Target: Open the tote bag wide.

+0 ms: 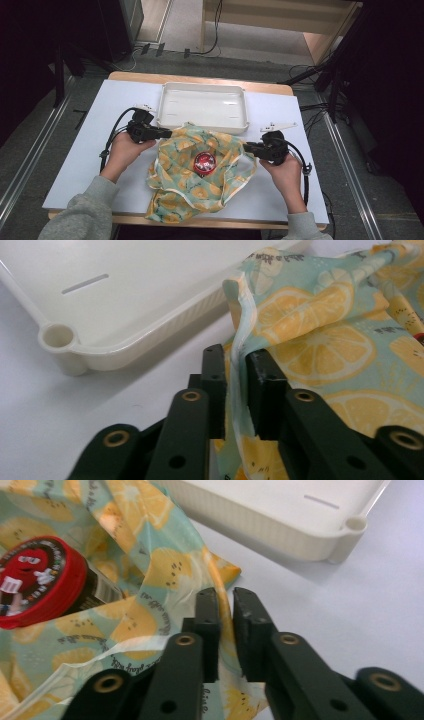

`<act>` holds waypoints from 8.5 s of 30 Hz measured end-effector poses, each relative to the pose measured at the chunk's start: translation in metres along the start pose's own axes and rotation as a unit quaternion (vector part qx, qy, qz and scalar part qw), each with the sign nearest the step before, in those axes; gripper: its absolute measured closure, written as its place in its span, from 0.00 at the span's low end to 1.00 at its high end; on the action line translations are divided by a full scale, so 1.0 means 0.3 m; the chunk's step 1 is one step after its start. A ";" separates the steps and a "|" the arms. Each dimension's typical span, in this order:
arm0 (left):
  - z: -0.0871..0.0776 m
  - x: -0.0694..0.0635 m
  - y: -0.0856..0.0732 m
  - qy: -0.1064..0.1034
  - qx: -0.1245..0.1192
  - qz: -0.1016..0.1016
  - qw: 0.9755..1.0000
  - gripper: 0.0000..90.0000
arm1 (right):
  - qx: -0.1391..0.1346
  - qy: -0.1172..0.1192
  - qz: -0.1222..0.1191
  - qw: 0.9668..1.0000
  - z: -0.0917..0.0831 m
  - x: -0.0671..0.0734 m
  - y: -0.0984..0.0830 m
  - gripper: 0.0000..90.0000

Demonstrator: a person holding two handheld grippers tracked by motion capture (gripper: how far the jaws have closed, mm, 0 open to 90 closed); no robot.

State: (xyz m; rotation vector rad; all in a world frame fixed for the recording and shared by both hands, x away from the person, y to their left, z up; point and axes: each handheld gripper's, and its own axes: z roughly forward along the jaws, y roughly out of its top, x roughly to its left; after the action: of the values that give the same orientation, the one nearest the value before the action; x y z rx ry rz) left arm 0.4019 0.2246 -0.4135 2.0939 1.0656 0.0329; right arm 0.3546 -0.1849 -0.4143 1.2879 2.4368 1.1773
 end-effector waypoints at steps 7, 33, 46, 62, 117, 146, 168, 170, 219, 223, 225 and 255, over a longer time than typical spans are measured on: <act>-0.051 -0.022 0.010 0.007 -0.008 0.017 1.000 0.66 | -0.035 -0.003 -0.007 0.999 -0.074 0.026 0.009 0.74; -0.161 -0.217 -0.011 -0.027 -0.014 0.059 0.998 0.52 | -0.019 0.039 -0.035 0.998 -0.065 0.178 0.008 1.00; -0.086 -0.217 -0.051 -0.027 0.005 0.049 0.998 0.53 | -0.004 0.052 -0.045 0.998 0.042 0.198 0.035 1.00; -0.036 -0.217 -0.086 -0.044 0.011 0.040 0.998 1.00 | 0.022 0.066 -0.036 0.997 0.167 0.208 0.026 1.00; -0.013 0.091 -0.140 0.059 0.063 -0.041 0.995 1.00 | 0.105 0.018 -0.010 0.994 0.077 0.131 -0.211 1.00; -0.073 -0.167 -0.018 -0.023 0.011 0.027 0.999 1.00 | 0.035 0.053 -0.056 0.996 0.087 0.204 -0.011 1.00; 0.126 -0.212 -0.107 -0.037 0.081 0.026 0.996 1.00 | 0.090 0.065 -0.060 0.992 0.208 0.214 -0.047 1.00; 0.132 -0.216 -0.121 -0.039 0.089 0.027 0.995 1.00 | 0.093 0.061 -0.056 0.992 0.215 0.204 -0.044 1.00; 0.073 -0.382 -0.260 -0.079 0.070 0.087 0.991 0.87 | 0.035 0.017 -0.025 0.999 0.216 0.133 0.025 1.00; 0.048 -0.387 -0.238 -0.077 0.051 0.089 0.992 0.87 | 0.024 0.026 -0.029 0.999 0.181 0.149 0.022 1.00; 0.036 -0.386 -0.229 -0.076 0.045 0.091 0.992 0.86 | 0.022 0.030 -0.031 0.999 0.169 0.157 0.020 1.00; -0.030 -0.340 -0.111 -0.071 0.007 0.104 0.992 0.42 | 0.005 0.046 -0.041 0.998 0.059 0.141 -0.025 0.54</act>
State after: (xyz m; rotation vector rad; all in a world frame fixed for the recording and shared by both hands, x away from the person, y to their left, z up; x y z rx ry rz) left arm 0.3099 0.1709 -0.3980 2.1781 0.7620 -0.0212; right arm 0.3315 -0.1453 -0.4225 1.1500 2.5365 1.2289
